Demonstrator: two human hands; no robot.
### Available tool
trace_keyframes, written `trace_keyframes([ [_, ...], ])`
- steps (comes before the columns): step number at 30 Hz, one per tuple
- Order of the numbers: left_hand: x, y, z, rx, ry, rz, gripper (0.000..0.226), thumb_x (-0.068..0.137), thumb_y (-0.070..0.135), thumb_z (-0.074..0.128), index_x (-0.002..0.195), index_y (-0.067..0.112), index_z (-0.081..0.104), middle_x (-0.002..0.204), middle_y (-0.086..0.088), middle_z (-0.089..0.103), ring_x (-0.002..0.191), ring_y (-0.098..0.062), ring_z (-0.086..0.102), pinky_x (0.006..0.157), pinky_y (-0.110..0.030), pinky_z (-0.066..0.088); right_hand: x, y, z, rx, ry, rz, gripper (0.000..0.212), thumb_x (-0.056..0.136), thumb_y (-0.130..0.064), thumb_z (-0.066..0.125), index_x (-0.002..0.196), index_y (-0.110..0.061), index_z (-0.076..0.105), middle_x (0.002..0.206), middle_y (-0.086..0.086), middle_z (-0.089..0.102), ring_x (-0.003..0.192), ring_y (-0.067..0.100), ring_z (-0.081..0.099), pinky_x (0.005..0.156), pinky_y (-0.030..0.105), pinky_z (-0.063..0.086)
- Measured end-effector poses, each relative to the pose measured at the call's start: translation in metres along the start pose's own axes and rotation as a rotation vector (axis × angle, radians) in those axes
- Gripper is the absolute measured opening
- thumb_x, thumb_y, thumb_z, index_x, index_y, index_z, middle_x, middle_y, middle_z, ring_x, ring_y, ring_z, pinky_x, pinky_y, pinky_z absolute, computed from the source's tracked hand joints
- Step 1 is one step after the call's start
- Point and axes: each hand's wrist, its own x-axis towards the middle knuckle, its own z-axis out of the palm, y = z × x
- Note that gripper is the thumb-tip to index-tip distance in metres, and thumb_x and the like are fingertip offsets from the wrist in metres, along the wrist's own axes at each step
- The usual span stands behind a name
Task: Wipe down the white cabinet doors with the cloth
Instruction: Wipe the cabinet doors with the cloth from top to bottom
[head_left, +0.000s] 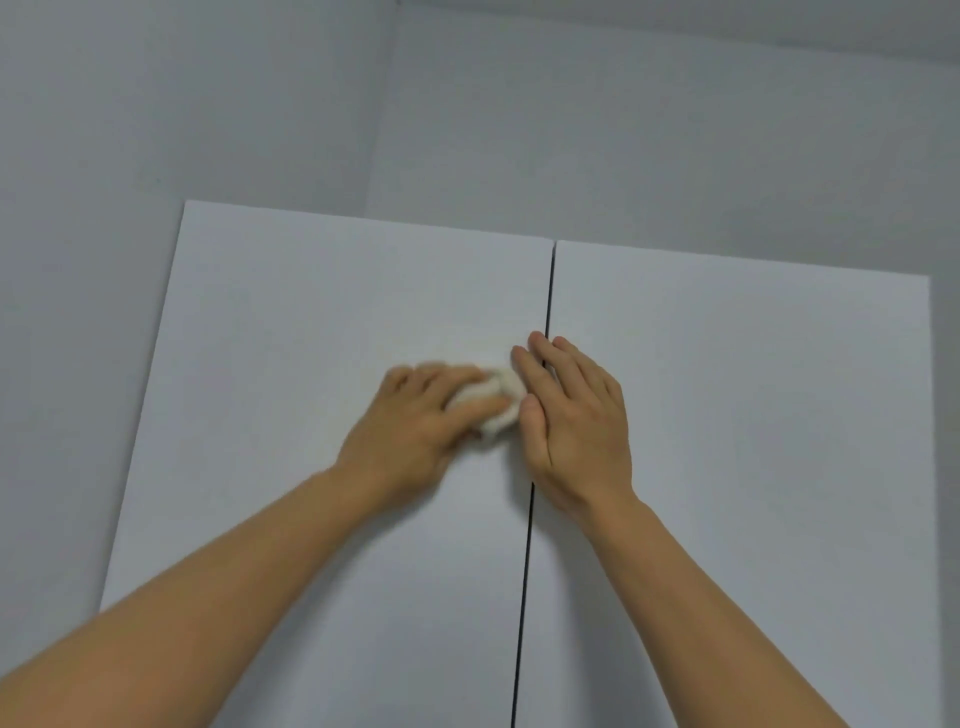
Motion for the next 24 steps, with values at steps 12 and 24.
trace_keyframes([
  [12,0.033,-0.014,-0.017,-0.044,0.092,-0.224,0.044,0.089,0.023,0.059,0.132,0.028,0.057,0.141,-0.001,0.053,0.118,-0.033,0.047,0.092,-0.044,0.037,-0.006,0.001,0.008,0.058,0.003,0.020,0.059,0.100,-0.035,0.034,0.155,-0.017,0.048,0.166,-0.001,0.040,0.156,0.018,0.029,0.128,0.036,0.017],
  [24,-0.073,-0.023,-0.017,0.041,0.017,-0.244,0.051,0.090,0.024,0.053,0.138,0.041,0.045,0.147,0.007,0.043,0.127,-0.027,0.045,0.100,-0.042,0.031,-0.010,0.003,0.010,0.043,0.014,0.000,0.060,0.101,-0.036,0.033,0.156,-0.016,0.046,0.166,-0.001,0.038,0.157,0.019,0.029,0.129,0.039,0.017],
])
